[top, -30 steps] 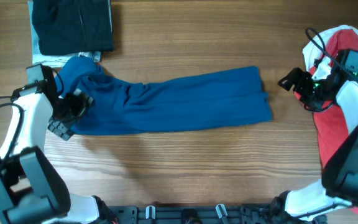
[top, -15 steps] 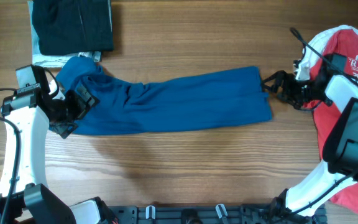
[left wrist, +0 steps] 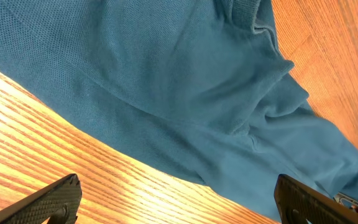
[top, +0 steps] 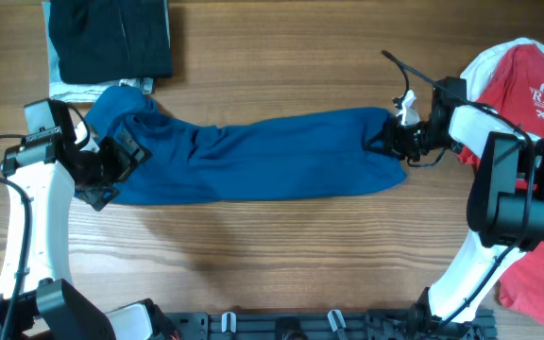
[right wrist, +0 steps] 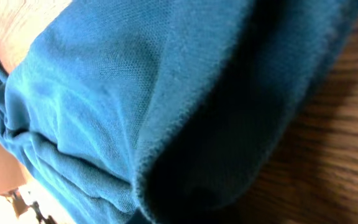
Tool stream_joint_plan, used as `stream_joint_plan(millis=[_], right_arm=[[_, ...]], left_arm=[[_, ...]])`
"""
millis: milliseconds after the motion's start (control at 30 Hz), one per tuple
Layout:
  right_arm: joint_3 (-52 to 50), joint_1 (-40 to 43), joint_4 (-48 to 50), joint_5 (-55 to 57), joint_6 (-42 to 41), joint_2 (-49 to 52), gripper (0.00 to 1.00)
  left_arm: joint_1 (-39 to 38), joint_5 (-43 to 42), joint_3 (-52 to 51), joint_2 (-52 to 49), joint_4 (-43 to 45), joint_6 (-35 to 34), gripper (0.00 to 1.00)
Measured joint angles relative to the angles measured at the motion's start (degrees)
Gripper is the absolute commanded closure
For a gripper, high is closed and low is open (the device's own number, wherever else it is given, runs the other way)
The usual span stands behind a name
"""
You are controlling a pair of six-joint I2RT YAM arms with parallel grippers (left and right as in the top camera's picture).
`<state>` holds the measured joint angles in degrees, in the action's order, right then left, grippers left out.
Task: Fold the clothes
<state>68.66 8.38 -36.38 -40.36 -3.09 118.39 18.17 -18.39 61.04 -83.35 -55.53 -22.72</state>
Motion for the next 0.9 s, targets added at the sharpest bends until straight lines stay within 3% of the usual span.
stream_joint_plan(millis=[400,567,900], right_arm=[[3.7,4.5,-16.7,38.6,-16.4,-16.1,0.96],[7.1,3.2,-18.5,43.2,-18.6,-21.5,0.96],[7.1,-11.6,-15.5,42.7,-23.3,-18.1,0.96]], left_arm=[[0.0,0.0,0.0,0.0,-0.5,0.0,0.0],[0.0,0.0,0.0,0.0,-0.7,0.0,0.01],[0.0,0.0,0.0,0.0,-0.9,0.0,0.0]])
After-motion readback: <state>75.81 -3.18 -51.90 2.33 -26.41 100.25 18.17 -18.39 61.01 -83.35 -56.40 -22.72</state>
